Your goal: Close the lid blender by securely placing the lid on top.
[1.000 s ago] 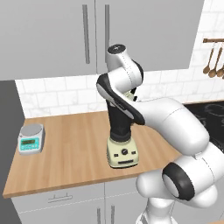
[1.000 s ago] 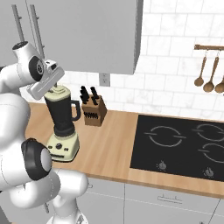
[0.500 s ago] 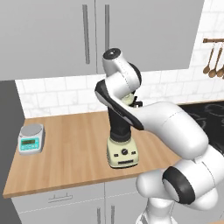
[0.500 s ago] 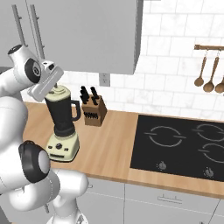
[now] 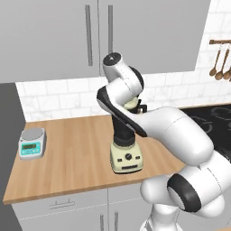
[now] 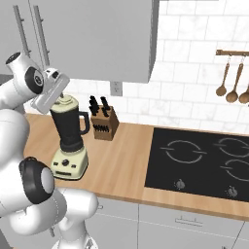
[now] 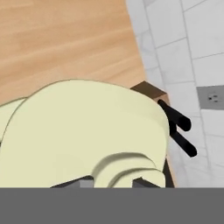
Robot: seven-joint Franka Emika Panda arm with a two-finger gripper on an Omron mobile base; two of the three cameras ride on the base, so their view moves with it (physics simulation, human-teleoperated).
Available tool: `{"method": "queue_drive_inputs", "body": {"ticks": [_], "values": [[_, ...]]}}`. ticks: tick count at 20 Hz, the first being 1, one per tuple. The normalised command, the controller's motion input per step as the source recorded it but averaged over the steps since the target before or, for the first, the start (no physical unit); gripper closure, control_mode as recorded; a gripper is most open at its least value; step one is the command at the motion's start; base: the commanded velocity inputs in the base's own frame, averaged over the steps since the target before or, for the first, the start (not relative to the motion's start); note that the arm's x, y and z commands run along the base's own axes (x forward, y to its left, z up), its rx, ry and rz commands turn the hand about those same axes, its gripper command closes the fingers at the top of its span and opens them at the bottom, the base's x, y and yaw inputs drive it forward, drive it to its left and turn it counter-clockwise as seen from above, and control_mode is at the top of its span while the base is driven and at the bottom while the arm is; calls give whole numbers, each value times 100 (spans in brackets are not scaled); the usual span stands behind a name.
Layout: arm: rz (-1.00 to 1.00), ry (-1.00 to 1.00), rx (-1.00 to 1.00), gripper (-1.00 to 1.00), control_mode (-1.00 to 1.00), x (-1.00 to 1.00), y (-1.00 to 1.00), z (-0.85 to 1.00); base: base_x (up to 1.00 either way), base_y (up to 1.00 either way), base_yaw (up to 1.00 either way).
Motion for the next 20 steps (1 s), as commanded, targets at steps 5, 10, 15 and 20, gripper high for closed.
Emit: {"method": "queue_drive_inputs", "body": {"ticks": [5,10,15,20], "values": [[0,-20,-19,100,-100,30,0,0,0,0,0],[0,-22,-22,100,-100,20,0,0,0,0,0],[0,-21,-17,100,-100,4,0,-4,0,0,0],[1,-9,-7,100,-100,-29,0,-50,0,0,0]]}}
